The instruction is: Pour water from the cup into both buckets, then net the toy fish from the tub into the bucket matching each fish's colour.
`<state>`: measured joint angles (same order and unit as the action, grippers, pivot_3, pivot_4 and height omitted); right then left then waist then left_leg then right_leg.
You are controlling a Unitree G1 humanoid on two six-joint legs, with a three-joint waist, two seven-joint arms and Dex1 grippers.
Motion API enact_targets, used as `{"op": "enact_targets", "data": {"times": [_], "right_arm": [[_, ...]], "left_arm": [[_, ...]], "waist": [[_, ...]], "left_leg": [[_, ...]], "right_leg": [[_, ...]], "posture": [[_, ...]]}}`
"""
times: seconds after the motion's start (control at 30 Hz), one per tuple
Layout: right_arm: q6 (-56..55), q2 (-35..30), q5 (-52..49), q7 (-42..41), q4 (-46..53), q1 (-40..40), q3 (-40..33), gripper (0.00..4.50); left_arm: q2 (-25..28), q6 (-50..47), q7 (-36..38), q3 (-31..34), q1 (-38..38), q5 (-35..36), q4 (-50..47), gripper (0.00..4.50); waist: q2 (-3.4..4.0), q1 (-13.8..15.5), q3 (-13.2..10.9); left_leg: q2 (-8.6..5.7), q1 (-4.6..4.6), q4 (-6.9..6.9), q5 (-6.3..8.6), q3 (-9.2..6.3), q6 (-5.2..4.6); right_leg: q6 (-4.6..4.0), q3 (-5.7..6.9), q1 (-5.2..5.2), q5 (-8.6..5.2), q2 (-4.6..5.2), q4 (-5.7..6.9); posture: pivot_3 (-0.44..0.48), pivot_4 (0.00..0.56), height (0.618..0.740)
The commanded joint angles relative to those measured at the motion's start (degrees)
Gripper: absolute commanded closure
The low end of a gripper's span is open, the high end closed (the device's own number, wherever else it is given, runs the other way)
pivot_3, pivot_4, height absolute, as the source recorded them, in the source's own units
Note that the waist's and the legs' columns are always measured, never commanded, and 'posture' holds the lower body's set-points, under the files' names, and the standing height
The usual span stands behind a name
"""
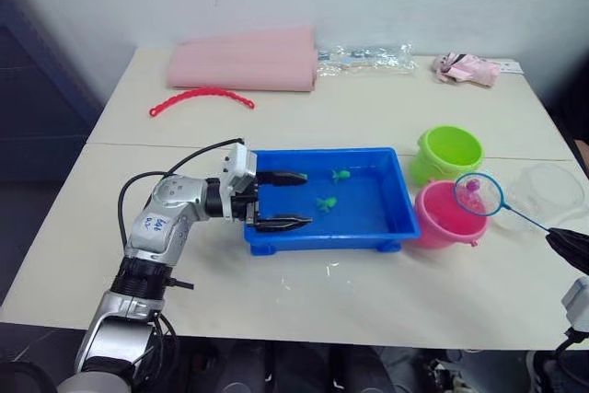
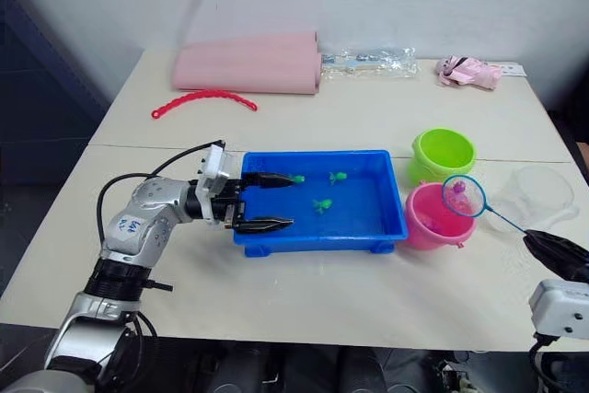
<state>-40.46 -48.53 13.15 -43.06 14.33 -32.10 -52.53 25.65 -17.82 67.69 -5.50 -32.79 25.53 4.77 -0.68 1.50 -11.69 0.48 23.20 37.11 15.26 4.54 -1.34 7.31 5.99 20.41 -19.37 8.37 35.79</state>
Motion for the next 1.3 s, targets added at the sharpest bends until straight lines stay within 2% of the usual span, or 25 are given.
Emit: {"op": "enact_targets", "data": {"times": [0.03,0.17,0.43,0.57,0.8,0.9,1.17,1.3], "right_arm": [[0.4,-1.8,3.3,0.9,0.1,0.1,-0.4,4.50],[-0.1,-2.4,4.3,1.4,2.9,1.3,1.0,4.50],[-1.1,-1.1,4.2,2.8,3.5,1.2,3.3,4.50],[-0.9,-0.8,6.8,5.5,2.0,2.4,1.0,4.50],[-1.9,-1.3,7.7,6.4,2.9,2.1,1.2,4.50],[-3.9,-1.2,5.1,6.0,4.1,0.6,2.5,4.50],[-1.8,-1.4,8.6,7.3,1.2,1.3,-0.7,4.50],[-0.7,-0.4,6.4,7.6,1.8,1.1,-0.4,4.50]], "left_arm": [[0.6,-0.4,-0.2,1.4,0.1,1.2,-2.6,0.08],[-0.3,-3.0,-2.5,3.8,-0.8,3.8,-3.2,0.08],[0.8,-3.4,-2.3,3.7,-0.5,3.2,-3.8,0.08],[0.8,-3.6,-2.7,3.7,0.0,3.2,-4.5,0.08],[0.7,-3.4,-3.2,3.7,0.4,3.0,-4.7,0.08],[0.6,-3.3,-3.4,3.7,0.7,2.9,-4.9,0.08],[0.3,-3.0,-3.8,3.6,0.9,2.9,-4.7,0.08],[0.1,-2.9,-4.0,3.6,0.7,2.9,-4.5,0.08]], "waist": [[0.00,-0.1,0.0],[0.00,-0.1,0.0],[0.00,0.0,0.0],[0.00,-0.1,0.0],[0.00,-0.1,0.0],[0.00,-0.1,0.0],[0.00,-0.1,0.0],[0.00,-0.1,0.0]], "left_leg": [[0.00,-0.01,0.02,0.00,0.00,-0.01],[0.01,-0.03,0.02,-0.01,-0.01,-0.01],[0.01,-0.03,0.04,-0.02,-0.01,0.00],[0.01,-0.03,0.04,-0.02,-0.02,0.00],[0.01,-0.04,0.03,-0.02,-0.02,0.00],[0.01,-0.04,0.04,-0.02,-0.02,0.00],[0.01,-0.03,0.03,-0.02,-0.02,0.00],[0.01,-0.03,0.07,-0.02,-0.02,0.00]], "right_leg": [[0.00,-0.01,-0.01,0.00,0.00,0.00],[0.00,0.00,-0.02,0.00,0.00,0.03],[0.00,0.00,-0.03,0.00,-0.01,0.03],[0.00,0.00,-0.03,0.00,-0.01,0.04],[0.00,0.00,-0.03,0.00,-0.02,0.03],[0.00,-0.01,-0.03,0.00,-0.02,0.04],[0.00,-0.01,-0.03,0.00,-0.02,0.04],[0.00,-0.01,-0.04,0.00,-0.02,0.05]], "posture": [[0.000,0.150,0.740],[0.000,0.150,0.740],[0.000,0.150,0.740],[0.000,0.150,0.740],[0.000,0.150,0.740],[0.000,0.150,0.740],[0.000,0.150,0.740],[0.000,0.150,0.740]]}}
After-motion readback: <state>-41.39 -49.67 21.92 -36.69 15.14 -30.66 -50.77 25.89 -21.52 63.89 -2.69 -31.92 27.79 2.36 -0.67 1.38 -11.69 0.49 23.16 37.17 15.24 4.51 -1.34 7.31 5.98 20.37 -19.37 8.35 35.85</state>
